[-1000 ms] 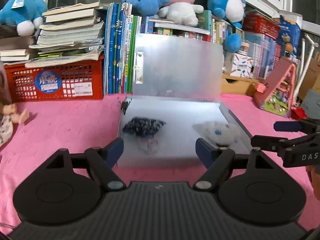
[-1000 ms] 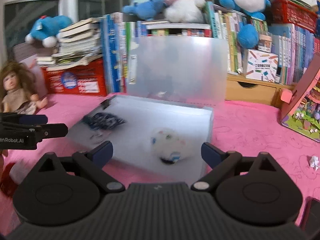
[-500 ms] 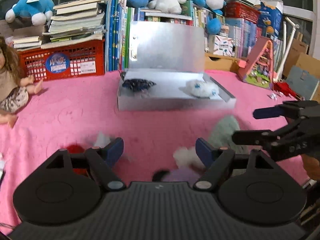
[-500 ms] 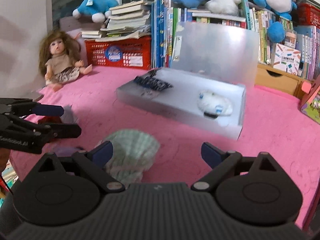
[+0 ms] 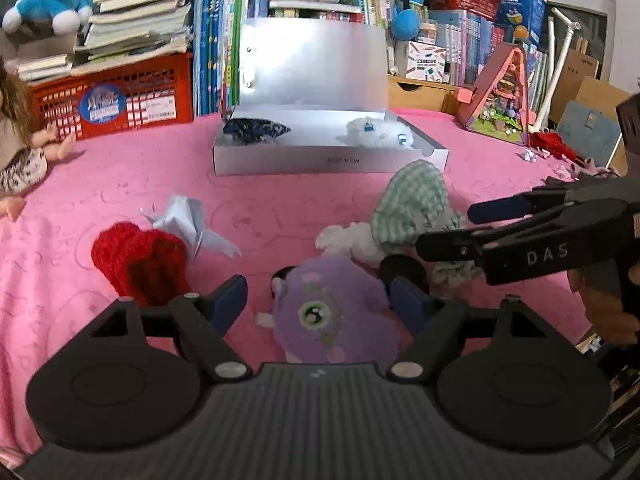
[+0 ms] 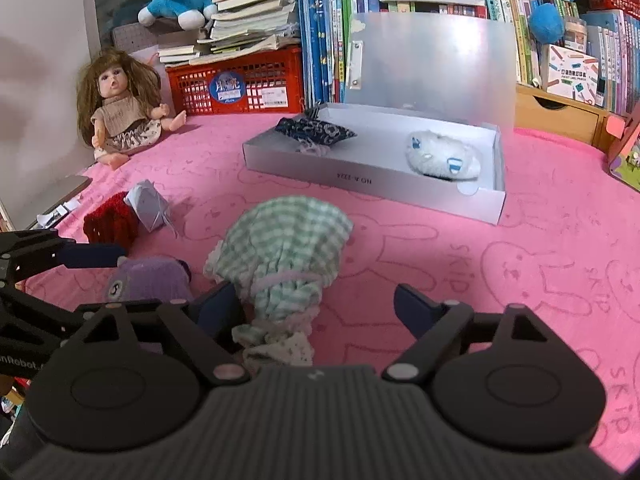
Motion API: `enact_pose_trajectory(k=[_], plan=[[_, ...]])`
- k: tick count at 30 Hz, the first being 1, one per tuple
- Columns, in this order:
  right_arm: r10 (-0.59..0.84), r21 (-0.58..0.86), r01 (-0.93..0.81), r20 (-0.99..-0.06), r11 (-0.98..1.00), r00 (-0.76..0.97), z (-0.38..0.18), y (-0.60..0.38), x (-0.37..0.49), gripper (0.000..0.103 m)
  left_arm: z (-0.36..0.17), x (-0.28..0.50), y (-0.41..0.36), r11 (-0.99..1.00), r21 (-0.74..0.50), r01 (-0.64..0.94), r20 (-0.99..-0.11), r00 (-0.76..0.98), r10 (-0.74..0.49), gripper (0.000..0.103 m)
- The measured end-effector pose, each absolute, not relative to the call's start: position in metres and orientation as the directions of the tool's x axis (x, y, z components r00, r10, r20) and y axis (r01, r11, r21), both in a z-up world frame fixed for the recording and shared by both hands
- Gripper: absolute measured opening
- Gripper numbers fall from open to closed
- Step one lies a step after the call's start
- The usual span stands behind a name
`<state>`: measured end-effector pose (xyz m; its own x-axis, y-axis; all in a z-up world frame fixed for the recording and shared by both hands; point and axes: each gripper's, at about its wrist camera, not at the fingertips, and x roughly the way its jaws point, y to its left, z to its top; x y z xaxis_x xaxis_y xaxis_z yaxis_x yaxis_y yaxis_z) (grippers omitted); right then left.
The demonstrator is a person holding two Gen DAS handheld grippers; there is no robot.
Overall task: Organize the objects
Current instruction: 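Grasp the purple plush with the left tool while the right tool grasps the green gingham plush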
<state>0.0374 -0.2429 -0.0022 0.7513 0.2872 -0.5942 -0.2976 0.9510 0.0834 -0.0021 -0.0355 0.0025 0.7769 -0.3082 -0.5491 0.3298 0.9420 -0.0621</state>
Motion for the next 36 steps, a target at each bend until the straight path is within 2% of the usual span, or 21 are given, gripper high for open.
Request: enact_pose_trajectory(k=[2, 6, 11, 15, 18, 19, 22, 36], plan=[[0.284, 0.081, -0.296, -0.595, 0.952, 0.751, -0.003, -0.242, 0.037, 0.086, 0.001, 0.001, -0.035, 0.944, -0.064, 0.324, -0.555, 0.774, -0.303, 0.081], [0.280, 0.085, -0.288, -0.598, 0.954, 0.751, -0.005, -0.241, 0.038, 0.081, -0.003, 0.003, -0.035, 0.945, -0.060, 0.323, -0.569, 0.766, -0.298, 0.070], [0.285, 0.103, -0.282, -0.606, 0.954, 0.743, -0.006, -0.241, 0.040, 0.072, -0.004, 0.004, -0.036, 0.940, -0.079, 0.332, -0.573, 0.757, -0.316, 0.062], [0.285, 0.105, -0.281, -0.609, 0.954, 0.740, -0.006, -0.241, 0.040, 0.059, -0.002, 0.006, -0.035, 0.937, -0.104, 0.333, -0.574, 0.749, -0.330, 0.052], [0.284, 0.114, -0.273, -0.616, 0.955, 0.735, -0.004, -0.242, 0.042, 0.047, 0.002, 0.008, -0.033, 0.934, -0.120, 0.337, -0.572, 0.746, -0.343, 0.049], [0.283, 0.120, -0.268, -0.618, 0.956, 0.733, -0.004, -0.243, 0.043, 0.045, 0.004, 0.009, -0.033, 0.933, -0.123, 0.339, -0.570, 0.745, -0.346, 0.048], [0.273, 0.126, -0.251, -0.624, 0.960, 0.732, -0.002, -0.244, 0.045, 0.042, 0.008, 0.009, -0.032, 0.933, -0.116, 0.342, -0.565, 0.749, -0.345, 0.048], [0.225, 0.153, -0.167, -0.579, 0.974, 0.783, 0.025, -0.268, 0.053, 0.042, 0.039, 0.031, -0.019, 0.942, -0.152, 0.299, -0.519, 0.787, -0.333, 0.048]])
